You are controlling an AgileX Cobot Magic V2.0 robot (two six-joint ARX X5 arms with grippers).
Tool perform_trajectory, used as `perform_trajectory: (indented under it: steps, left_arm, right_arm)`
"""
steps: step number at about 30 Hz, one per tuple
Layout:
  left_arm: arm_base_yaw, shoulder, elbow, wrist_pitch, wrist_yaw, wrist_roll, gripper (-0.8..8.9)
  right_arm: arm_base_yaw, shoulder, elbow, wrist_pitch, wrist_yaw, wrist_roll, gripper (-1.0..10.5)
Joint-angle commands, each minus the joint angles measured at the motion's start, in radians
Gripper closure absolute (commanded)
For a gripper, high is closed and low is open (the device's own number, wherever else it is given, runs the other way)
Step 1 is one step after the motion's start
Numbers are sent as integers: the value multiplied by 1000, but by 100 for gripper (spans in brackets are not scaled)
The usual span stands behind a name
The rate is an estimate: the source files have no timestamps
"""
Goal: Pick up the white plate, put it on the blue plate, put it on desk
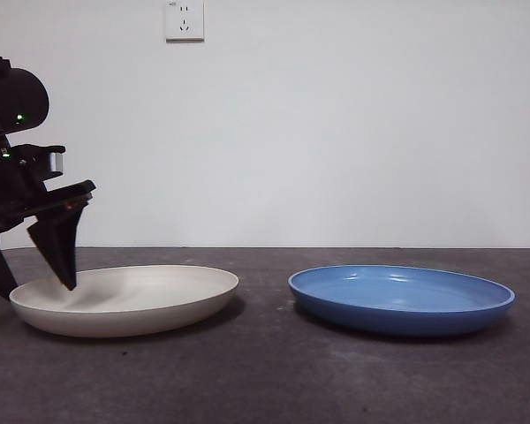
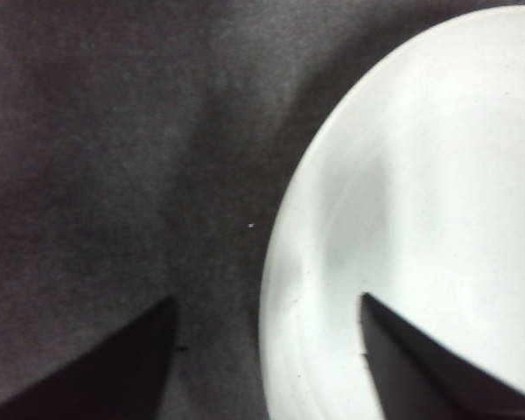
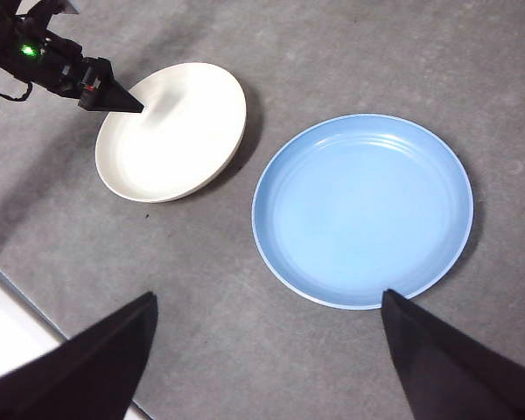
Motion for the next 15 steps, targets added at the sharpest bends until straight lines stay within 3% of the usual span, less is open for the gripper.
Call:
perform_trajectory:
  steps: [1, 6, 15]
  left_arm:
    - [-2, 17, 23, 3, 2, -4, 660]
    - [-2, 17, 23, -2, 2, -5, 795]
    - [-2, 15, 24, 7, 2, -42, 798]
  right_arm:
    - [3, 5, 19, 9, 0, -4, 535]
    - [3, 5, 19, 9, 0, -4, 535]
    - [3, 5, 19, 10, 0, -5, 535]
